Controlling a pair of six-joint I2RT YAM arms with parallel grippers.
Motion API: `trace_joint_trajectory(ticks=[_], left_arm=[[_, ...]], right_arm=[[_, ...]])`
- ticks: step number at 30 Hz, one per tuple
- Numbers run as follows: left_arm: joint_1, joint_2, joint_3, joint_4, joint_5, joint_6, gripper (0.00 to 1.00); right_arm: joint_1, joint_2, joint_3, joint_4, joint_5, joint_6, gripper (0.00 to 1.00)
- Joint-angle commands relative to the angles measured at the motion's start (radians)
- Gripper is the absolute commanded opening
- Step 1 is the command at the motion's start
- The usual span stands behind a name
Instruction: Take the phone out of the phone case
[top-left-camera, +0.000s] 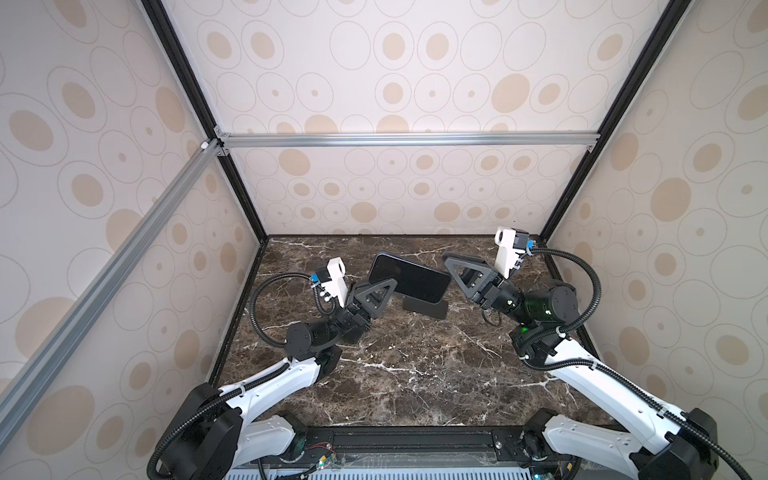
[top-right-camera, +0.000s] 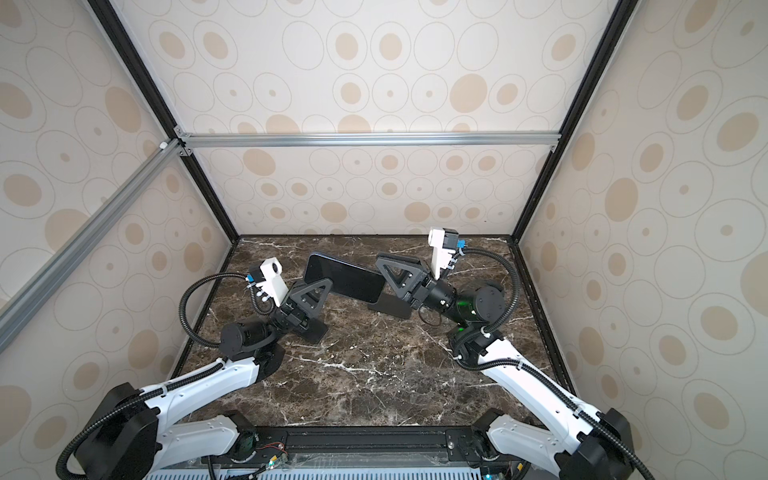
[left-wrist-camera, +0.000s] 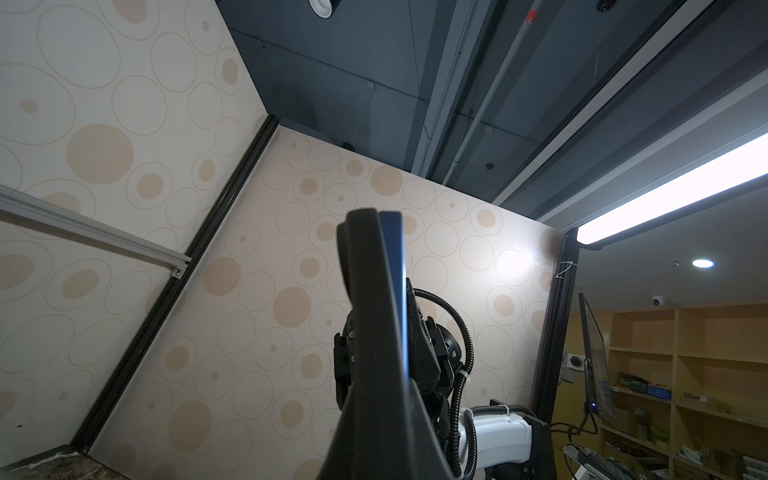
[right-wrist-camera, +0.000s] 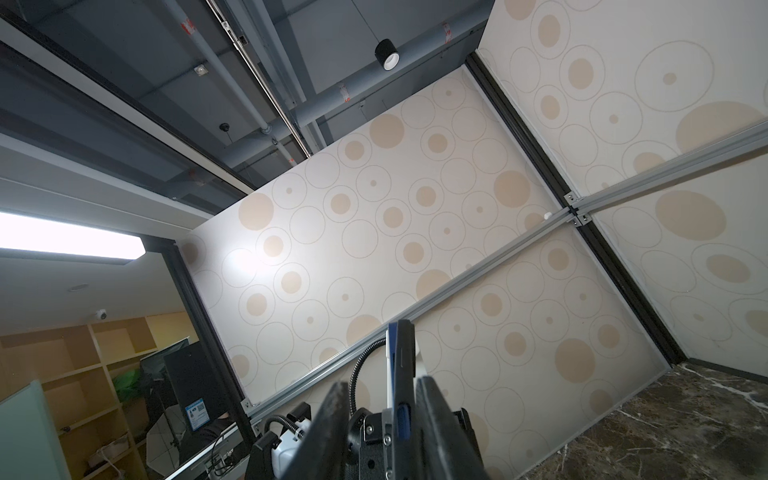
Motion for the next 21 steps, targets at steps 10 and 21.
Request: trace_joint_trajectory(ticks=[10,21], left_arm=[[-0.007,-0.005,0.02,0.145,-0.017,-0.013,0.0],[-0.007,-0.004,0.02,0.156,-0.018,-0.013,0.0]], right_arm=[[0.016,-0.004,0.003,-0.008,0.029,-0.012,0.29],[0.018,0.013,0.002,0.002,0.036,0.011,0.25]])
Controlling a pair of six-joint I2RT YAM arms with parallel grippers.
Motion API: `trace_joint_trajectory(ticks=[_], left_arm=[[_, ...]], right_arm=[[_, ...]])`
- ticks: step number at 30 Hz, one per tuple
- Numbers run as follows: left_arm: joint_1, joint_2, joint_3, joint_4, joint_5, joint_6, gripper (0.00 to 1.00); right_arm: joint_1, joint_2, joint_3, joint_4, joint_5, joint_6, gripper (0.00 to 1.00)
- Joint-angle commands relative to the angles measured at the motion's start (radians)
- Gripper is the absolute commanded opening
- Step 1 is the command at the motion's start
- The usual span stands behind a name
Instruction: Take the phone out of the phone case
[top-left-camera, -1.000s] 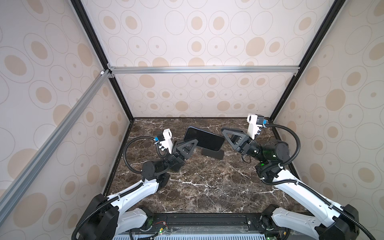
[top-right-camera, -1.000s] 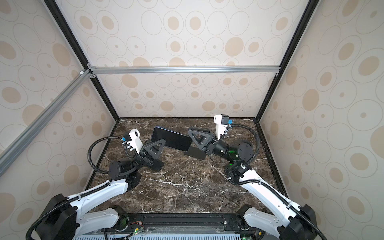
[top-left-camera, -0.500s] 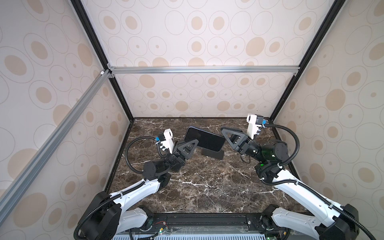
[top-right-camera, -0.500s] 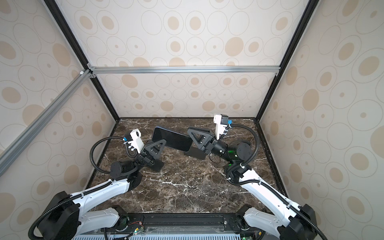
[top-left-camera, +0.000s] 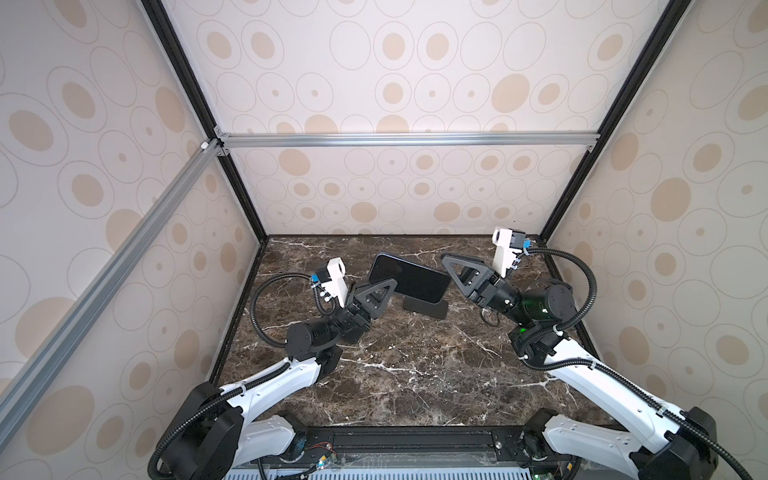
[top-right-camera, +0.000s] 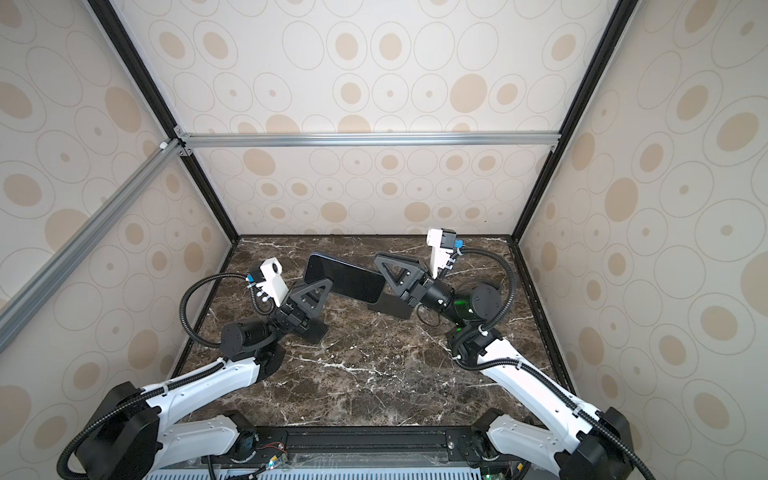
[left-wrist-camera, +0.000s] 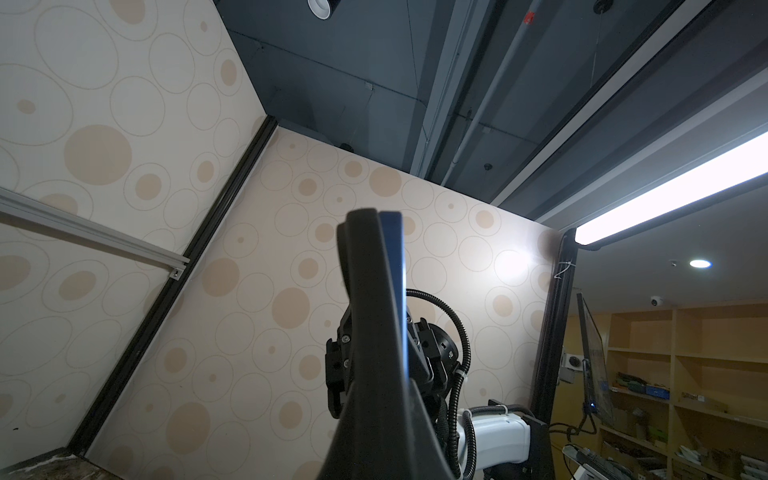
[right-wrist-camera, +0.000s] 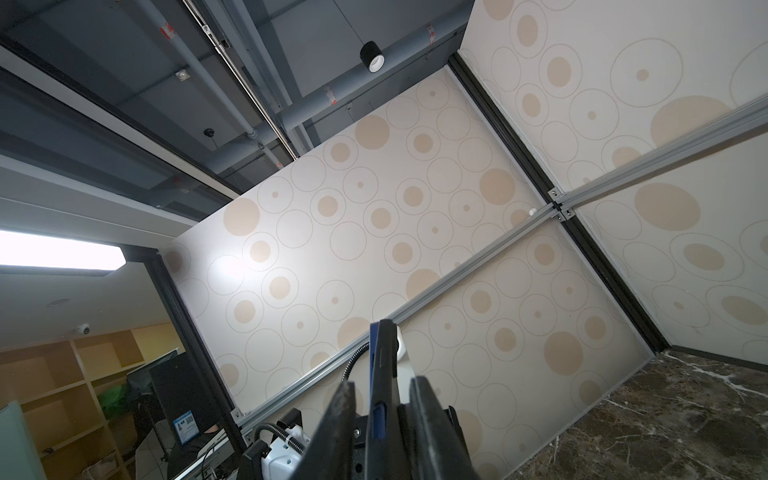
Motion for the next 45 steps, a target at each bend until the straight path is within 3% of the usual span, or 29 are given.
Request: trace_joint_trajectory(ticks=[1,24,34,45], left_arm=[[-0.007,-0.009,0.02,0.145,-0.015,-0.012,0.0],[-0.007,-0.017,0.005,0.154,-0.026,-0.01,0.0],[-0.008,-0.012,0.0,0.173,-0.03,-0.02,0.0],[-0.008,-0.014,-0.009,0.176,-0.04,-0.015,0.0]], right_arm=[[0.013,0.006,-0.001,0.032,0.002,0.018,0.25],[0.022,0.012,-0.017,0.056,0.025,0.05,0.17],[0.03,0.017,-0.023,0.057,0.038,0.049,0.24],[0.033,0.024,-0.027,0.099,0.048,0.086,0.13]])
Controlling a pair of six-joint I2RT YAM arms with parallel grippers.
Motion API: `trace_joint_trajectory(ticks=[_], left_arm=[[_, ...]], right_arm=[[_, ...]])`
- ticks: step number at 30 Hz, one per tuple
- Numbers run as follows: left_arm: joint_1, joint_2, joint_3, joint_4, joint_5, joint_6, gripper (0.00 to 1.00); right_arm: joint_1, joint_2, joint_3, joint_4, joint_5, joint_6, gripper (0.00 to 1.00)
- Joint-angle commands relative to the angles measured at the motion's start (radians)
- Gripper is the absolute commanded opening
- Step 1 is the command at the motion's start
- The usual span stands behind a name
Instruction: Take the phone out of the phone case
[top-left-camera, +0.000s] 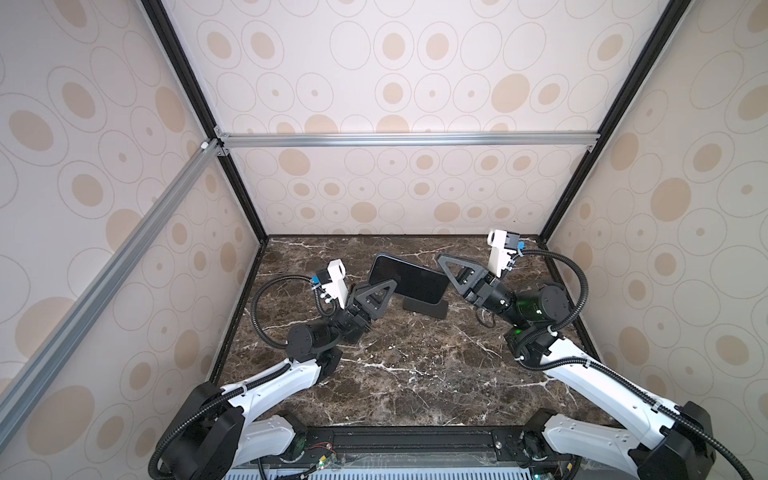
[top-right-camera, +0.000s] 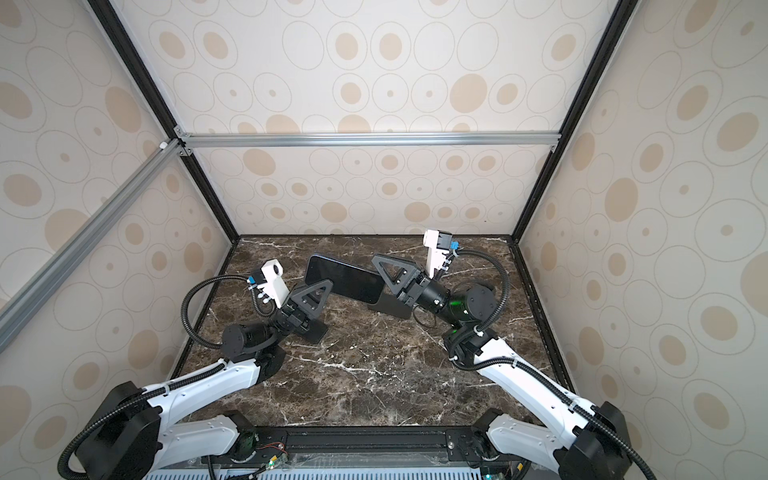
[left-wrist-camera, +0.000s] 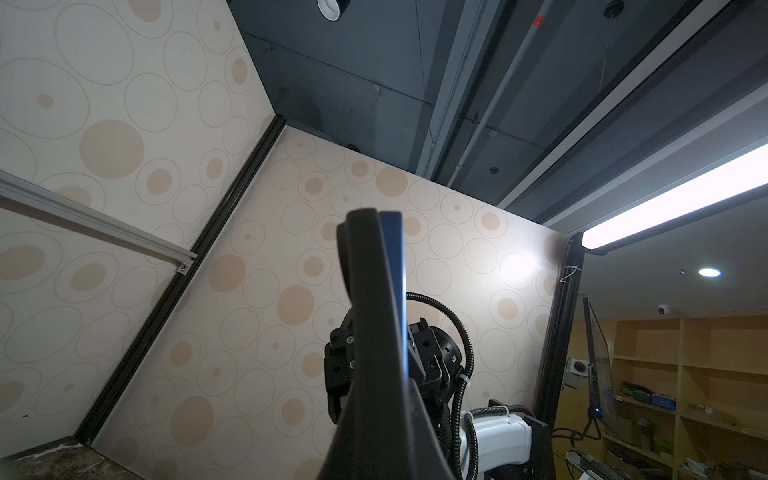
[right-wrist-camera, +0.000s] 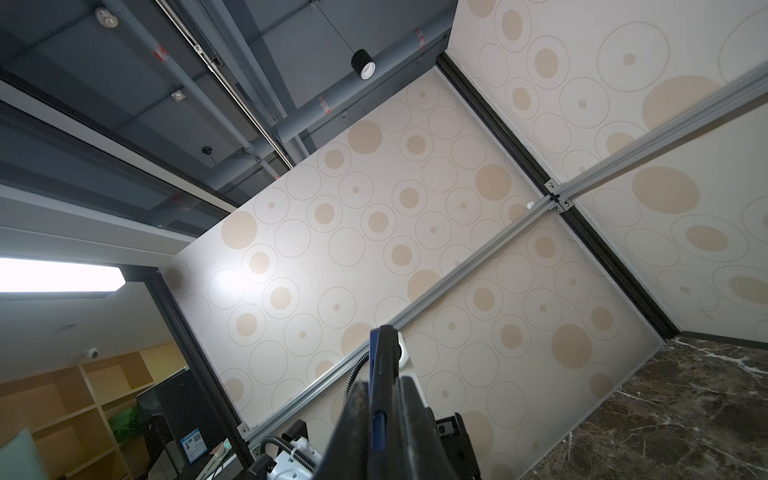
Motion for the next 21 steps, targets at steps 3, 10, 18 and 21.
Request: trace_joint_trajectory(ticks=[3,10,18,21], left_arm=[[-0.004,-0.013,0.013,0.171,-0.02,-0.011,0.0],[-0.004,-0.018,0.015,0.173,-0.023,-0.012,0.0],[-0.004,-0.02,0.013,0.171,-0.032,-0.009,0.0],[-0.005,-0.017,0.012,0.176,-0.043,-0.011,0.0]], right_arm=[[0.012,0.016,-0.008,0.079,0.0,0.047,0.1],[0.022,0.013,-0.016,0.052,0.016,0.032,0.2],[0.021,-0.01,-0.035,0.025,0.038,0.011,0.23],[0.021,-0.011,-0.04,0.043,0.042,0.017,0.2]])
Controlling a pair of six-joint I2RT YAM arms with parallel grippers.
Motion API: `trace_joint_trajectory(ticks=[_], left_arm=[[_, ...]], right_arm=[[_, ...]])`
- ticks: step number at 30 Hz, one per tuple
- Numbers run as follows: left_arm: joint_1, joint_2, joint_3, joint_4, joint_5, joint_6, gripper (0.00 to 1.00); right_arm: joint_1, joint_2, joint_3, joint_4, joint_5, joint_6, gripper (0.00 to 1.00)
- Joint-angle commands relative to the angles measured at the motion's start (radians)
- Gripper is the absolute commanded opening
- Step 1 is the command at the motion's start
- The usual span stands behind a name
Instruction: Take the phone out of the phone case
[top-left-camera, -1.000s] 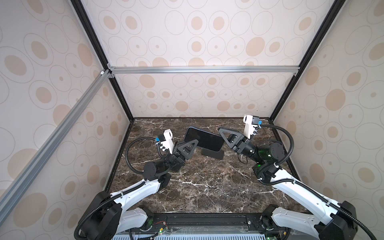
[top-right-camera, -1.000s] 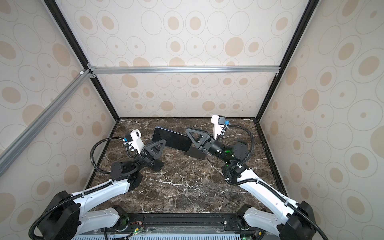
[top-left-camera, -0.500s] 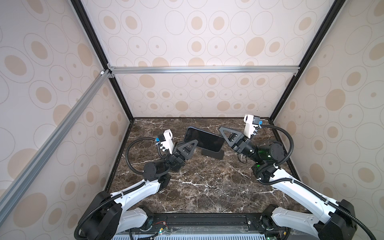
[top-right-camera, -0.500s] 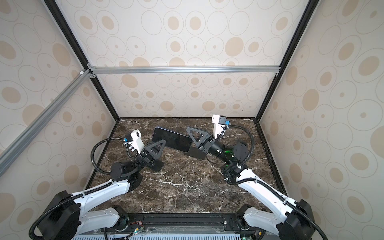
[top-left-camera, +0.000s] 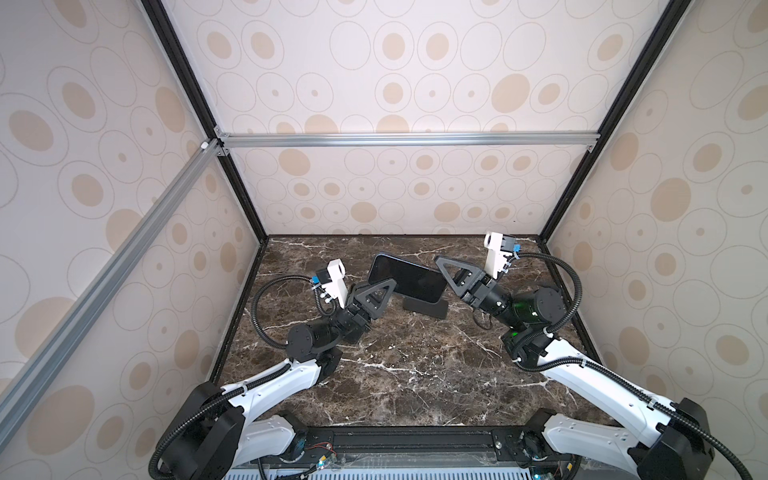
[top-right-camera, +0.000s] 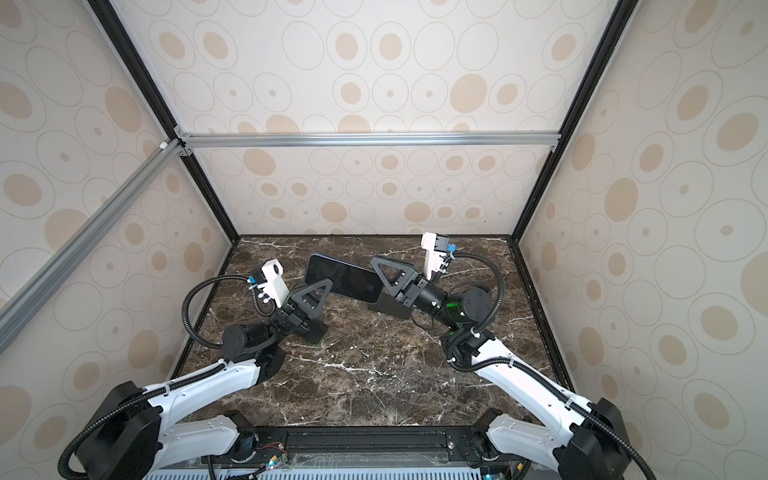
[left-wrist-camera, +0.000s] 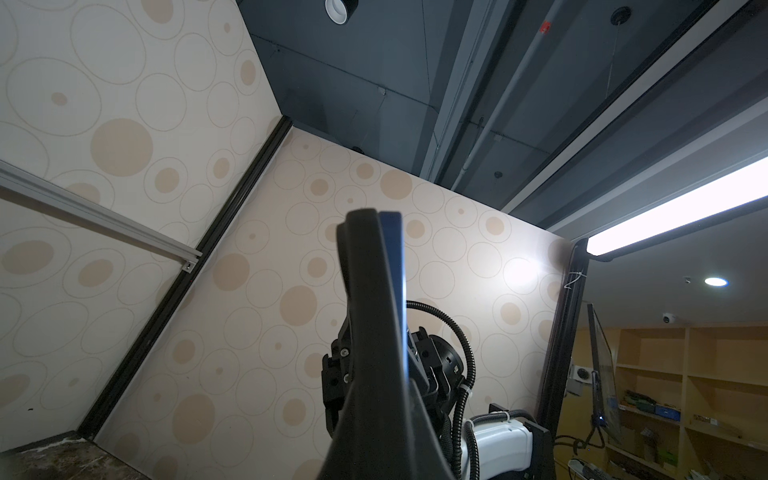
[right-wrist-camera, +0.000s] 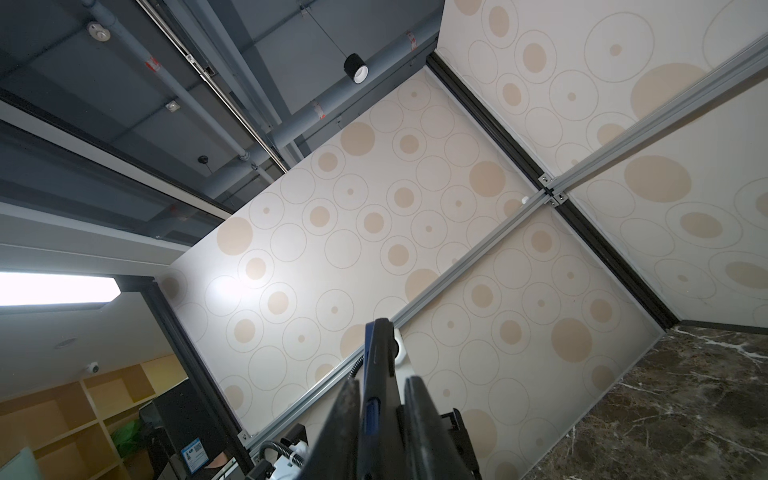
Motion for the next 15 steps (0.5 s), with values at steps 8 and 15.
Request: trace_joint_trajectory(ticks=[8,15], left_arm=[[-0.004,-0.018,0.006,0.183,-0.078,-0.011,0.0],[-0.004,-0.031,-0.007,0.17,-0.084,-0.003,0.0]], right_arm=[[0.008,-0.008,-0.016,0.065,0.012,0.013,0.26],[0.009,0.003,-0.009,0.071,0.003,0.027,0.18]])
